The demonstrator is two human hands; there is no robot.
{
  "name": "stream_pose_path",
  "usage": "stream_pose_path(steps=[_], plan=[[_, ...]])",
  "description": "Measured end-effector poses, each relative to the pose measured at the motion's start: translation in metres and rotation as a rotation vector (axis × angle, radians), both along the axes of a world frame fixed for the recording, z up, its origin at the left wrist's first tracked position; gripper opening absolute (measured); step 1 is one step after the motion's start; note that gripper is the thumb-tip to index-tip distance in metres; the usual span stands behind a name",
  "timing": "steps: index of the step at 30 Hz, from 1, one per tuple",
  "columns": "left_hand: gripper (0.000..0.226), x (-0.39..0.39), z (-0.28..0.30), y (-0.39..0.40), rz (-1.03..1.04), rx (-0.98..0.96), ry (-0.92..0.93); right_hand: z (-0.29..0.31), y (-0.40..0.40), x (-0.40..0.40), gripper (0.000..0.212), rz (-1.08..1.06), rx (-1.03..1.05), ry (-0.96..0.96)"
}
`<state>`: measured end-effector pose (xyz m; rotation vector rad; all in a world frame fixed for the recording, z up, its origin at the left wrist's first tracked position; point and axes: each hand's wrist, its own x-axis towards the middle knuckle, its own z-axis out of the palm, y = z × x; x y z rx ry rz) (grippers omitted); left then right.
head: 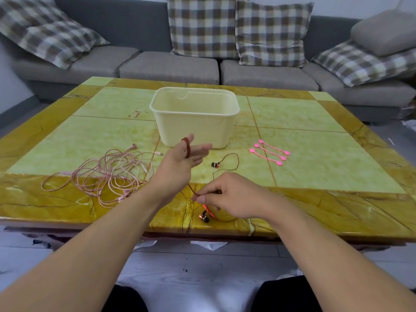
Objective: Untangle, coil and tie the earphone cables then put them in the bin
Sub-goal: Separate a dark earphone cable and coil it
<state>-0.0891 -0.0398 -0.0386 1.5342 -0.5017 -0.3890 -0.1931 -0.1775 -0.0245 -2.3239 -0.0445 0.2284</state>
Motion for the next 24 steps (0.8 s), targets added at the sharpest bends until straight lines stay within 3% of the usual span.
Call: stream_pose_path(steps=[3, 6, 8, 10, 12, 16, 19, 21, 24], plan=[[0.061, -0.004, 0.002, 0.005, -0.146, 0.213, -0.011, 0.009, -0.007, -0.001, 0.016, -0.072, 0.081, -0.130], [0.041, -0.011, 0.008, 0.010, -0.262, 0.362, 0.005, 0.018, -0.020, -0.001, 0.017, -0.219, 0.178, -0.263], [0.050, -0.014, 0.011, 0.013, -0.337, 0.369, 0.050, 0.020, -0.027, 0.001, 0.016, -0.334, 0.206, -0.336], [0.058, -0.014, 0.014, 0.013, -0.389, 0.257, 0.170, 0.016, -0.032, 0.005, 0.016, -0.446, 0.226, -0.390], [0.051, -0.015, 0.019, 0.011, -0.419, 0.080, 0.288, 0.011, -0.033, 0.011, 0.017, -0.496, 0.230, -0.379], [0.035, -0.022, 0.030, 0.003, -0.356, -0.239, 0.429, 0.000, -0.024, 0.020, 0.022, -0.412, 0.205, -0.241], [0.034, -0.020, 0.034, -0.002, -0.184, -0.406, 0.424, -0.004, -0.013, 0.019, 0.028, -0.227, 0.140, -0.102], [0.036, -0.014, 0.032, -0.004, -0.125, -0.464, 0.384, -0.004, -0.007, 0.017, 0.022, -0.123, 0.120, -0.033], [0.036, -0.006, 0.022, -0.005, -0.092, -0.398, 0.314, 0.001, -0.007, 0.015, 0.022, -0.115, 0.108, -0.032]])
